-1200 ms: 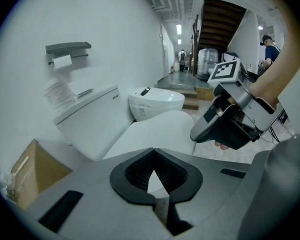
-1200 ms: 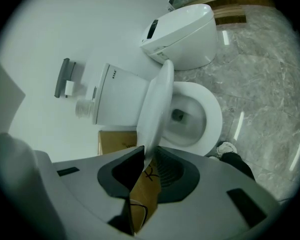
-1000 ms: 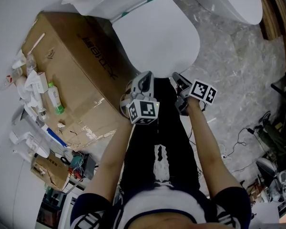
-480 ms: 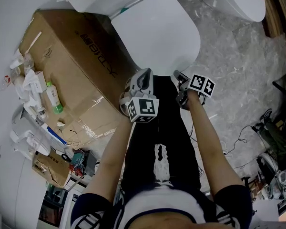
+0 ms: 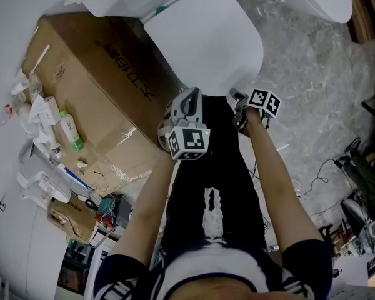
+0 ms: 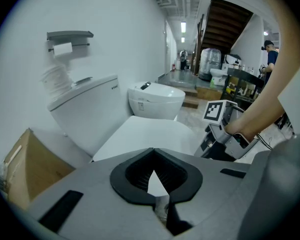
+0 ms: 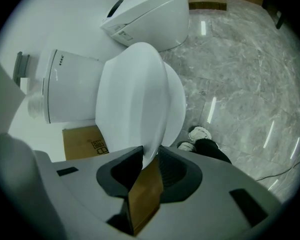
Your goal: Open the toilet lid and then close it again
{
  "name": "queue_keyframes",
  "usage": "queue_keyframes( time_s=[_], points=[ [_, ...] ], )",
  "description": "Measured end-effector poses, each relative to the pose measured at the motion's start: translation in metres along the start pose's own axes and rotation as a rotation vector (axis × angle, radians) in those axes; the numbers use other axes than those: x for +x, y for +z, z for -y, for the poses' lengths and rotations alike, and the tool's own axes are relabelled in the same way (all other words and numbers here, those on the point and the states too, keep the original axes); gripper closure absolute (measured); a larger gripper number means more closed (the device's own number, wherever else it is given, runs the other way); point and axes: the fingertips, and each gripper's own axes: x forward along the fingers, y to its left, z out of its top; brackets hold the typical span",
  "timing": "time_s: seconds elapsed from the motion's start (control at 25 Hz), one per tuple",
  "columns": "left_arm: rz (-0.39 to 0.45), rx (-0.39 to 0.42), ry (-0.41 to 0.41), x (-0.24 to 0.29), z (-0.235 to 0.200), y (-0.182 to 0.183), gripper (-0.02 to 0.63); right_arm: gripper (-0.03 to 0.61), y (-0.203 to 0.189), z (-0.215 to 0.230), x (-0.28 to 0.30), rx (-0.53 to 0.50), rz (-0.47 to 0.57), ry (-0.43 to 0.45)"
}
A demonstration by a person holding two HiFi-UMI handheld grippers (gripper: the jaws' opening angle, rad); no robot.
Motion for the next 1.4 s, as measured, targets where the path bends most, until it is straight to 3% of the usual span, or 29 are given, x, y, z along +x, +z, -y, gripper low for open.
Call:
queue_keyframes(
  time_s=[1.08,1.28,1.4],
  points=[
    [-0.065,-0.059,-0.013,0.026,-0.009,-0.039,0.606,0.514,0.014,0.058,0.067,0.09,-0.069,-0.182],
    [-0.064,-0.052,-0.005,0.028,-0.011,-0.04,0.606,0.514,0.015,0.058,0.068,0.068,-0.095,-0.164],
    [-0.064,-0.045,-0.002,0.029,-0.013,-0.04,0.606,0.514,0.013,0.063,0.066,0.022,-0.163,-0.239]
  ],
)
